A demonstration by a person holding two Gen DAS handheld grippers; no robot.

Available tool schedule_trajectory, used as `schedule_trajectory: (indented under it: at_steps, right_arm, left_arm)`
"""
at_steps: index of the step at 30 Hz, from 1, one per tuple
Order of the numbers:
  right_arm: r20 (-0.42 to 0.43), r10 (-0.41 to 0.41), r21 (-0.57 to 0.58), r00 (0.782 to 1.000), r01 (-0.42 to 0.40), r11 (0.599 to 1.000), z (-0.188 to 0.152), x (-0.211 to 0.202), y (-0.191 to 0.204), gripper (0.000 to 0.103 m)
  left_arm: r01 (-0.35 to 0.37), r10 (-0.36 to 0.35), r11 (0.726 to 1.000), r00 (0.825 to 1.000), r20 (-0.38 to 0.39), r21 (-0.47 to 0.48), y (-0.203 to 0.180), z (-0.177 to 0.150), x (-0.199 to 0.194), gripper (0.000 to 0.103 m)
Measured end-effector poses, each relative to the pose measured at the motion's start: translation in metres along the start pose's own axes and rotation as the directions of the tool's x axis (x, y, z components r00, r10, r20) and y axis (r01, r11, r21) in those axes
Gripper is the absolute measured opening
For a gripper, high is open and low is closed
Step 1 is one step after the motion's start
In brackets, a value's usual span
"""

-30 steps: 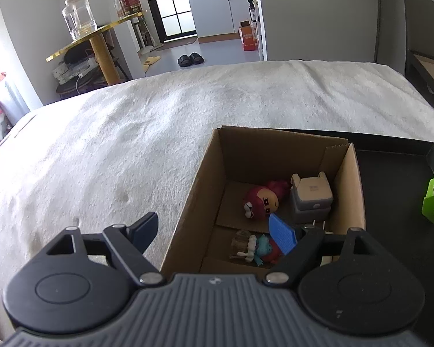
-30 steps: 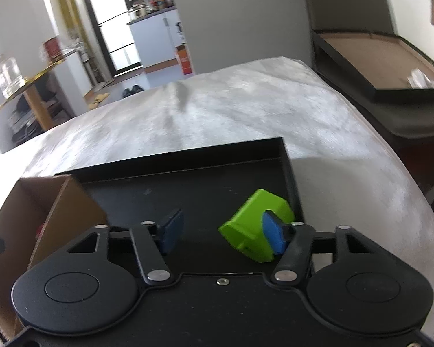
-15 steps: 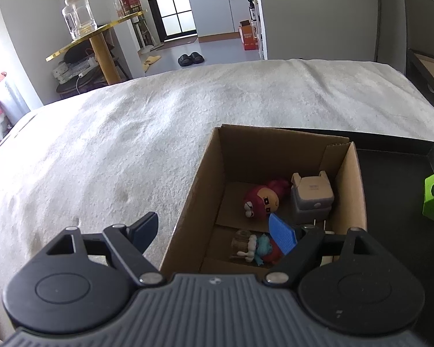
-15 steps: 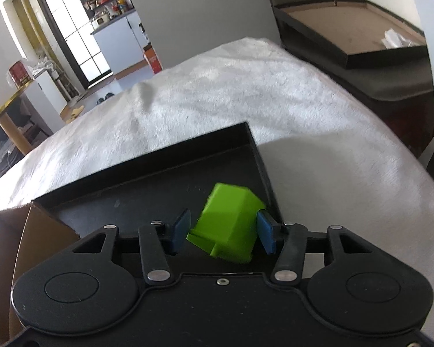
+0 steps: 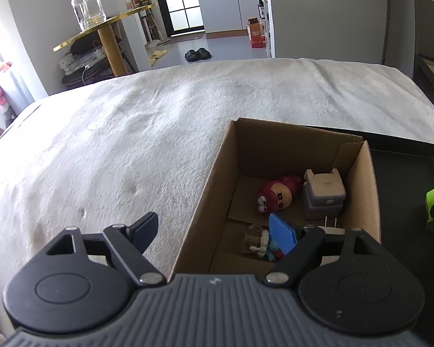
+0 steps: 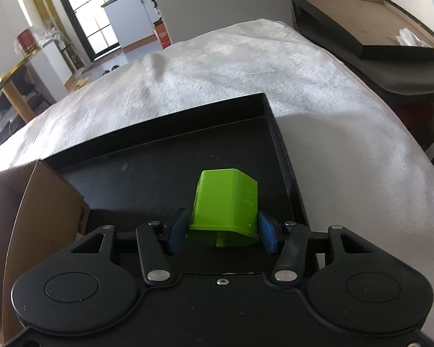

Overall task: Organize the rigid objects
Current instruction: 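Close the right gripper on the green cube and lift it, then carry the green cube over the box with the right gripper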

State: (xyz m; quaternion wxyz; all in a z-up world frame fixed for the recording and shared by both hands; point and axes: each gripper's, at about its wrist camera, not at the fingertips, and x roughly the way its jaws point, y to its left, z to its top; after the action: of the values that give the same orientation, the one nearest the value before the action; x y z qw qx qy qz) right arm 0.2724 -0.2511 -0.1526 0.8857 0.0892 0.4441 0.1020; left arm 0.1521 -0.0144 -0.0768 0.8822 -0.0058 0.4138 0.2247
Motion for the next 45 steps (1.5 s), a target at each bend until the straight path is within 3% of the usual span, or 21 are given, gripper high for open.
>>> schedule_trajectory:
  at_steps: [20, 34, 40, 45]
  right_arm:
    - [0.090, 0.042, -0.191, 0.995, -0.024, 0.981, 0.008, -0.029, 0.059, 0.051]
    - [0.201, 0.168, -0.380, 0.965, -0.081, 0.921, 0.011, -0.054, 0.114, 0.051]
    - [0.221, 0.191, -0.432, 0.956, -0.080, 0.898, 0.009, -0.062, 0.132, 0.051]
    - [0.218, 0.211, -0.451, 0.953, -0.093, 0.888, 0.008, -0.064, 0.146, 0.051]
  left_arm:
    - [0.028, -0.028, 0.997, 1.000, 0.002, -0.068, 0.031, -0.007, 0.000, 0.083]
    - [0.078, -0.077, 0.991, 0.997, 0.012, -0.105, 0.051, -0.018, 0.003, 0.082]
    - [0.137, -0.137, 0.984, 0.990, 0.008, -0.114, 0.054, -0.022, 0.005, 0.071]
    - [0.187, -0.190, 0.974, 0.982, -0.010, -0.132, 0.056, -0.023, 0.009, 0.043]
